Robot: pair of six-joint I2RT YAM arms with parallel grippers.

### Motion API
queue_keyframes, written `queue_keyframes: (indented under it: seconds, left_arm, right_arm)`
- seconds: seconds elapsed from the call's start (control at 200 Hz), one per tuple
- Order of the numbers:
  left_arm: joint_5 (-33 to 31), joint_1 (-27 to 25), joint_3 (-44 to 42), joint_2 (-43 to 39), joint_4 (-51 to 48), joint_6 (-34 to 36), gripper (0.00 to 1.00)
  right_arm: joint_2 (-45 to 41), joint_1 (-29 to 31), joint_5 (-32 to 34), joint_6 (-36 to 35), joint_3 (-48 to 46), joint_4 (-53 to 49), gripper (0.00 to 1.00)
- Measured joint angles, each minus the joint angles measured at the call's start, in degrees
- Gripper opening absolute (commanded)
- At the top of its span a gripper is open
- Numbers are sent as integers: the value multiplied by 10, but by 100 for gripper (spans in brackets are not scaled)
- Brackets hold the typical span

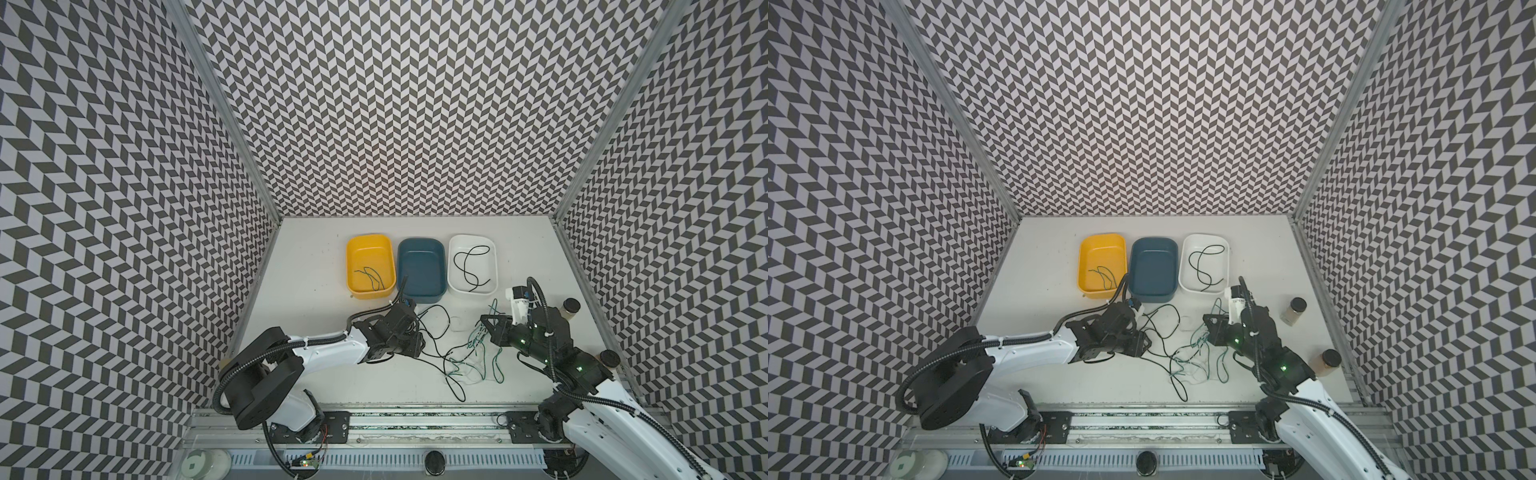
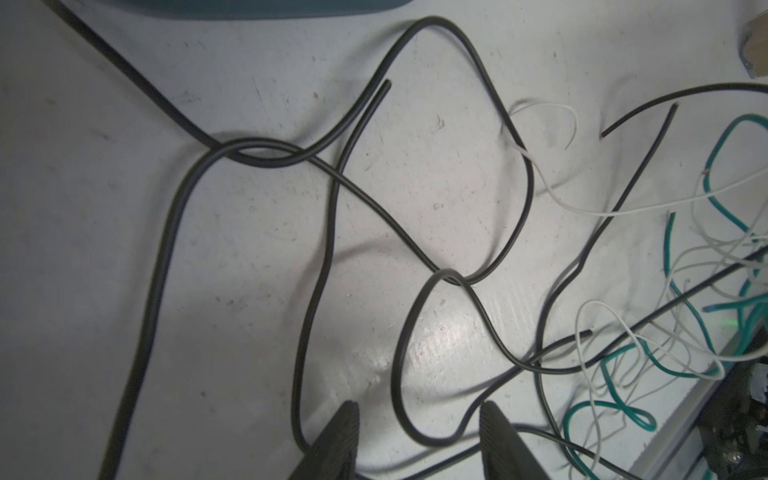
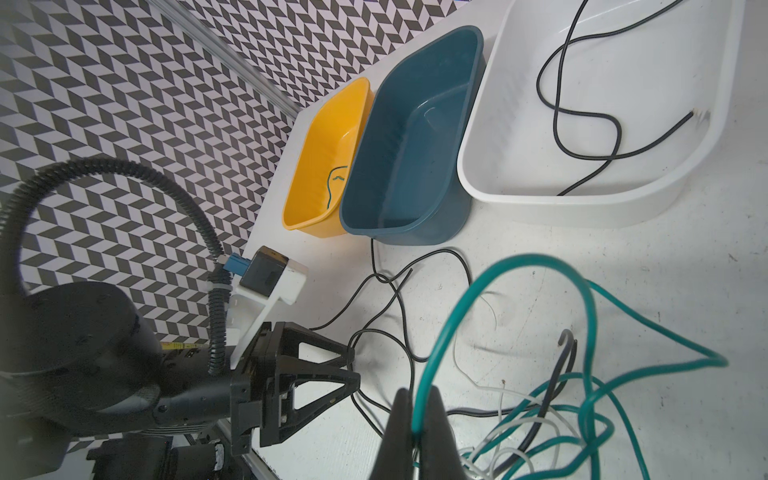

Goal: Untangle the cables
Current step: 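Grasp a black wire near the pile with the left gripper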

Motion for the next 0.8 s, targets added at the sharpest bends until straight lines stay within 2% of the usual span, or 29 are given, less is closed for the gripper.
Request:
queue_keyframes:
  seconds: [0.125,0.391,0.566,0.701,0.801]
  left_arm:
    - [0,-1,0,17,8,-2,43]
    - [0,-3,3,30,19,-3,22]
    - [0,-3,8,30,26,-2,0]
    - [-2,-3,19,24,20,-2,0]
    - [-9,-3,23,-12,1,-1,0]
  right_arm:
    - [0,0,0,0,0,0,0]
    - [0,0,-2,0,0,0,0]
    - [-1,0,-4,0,-13,9,0]
    - [-1,0,-4,0,-28,8,0]
    - [-1,0,-4,0,-32,8,0]
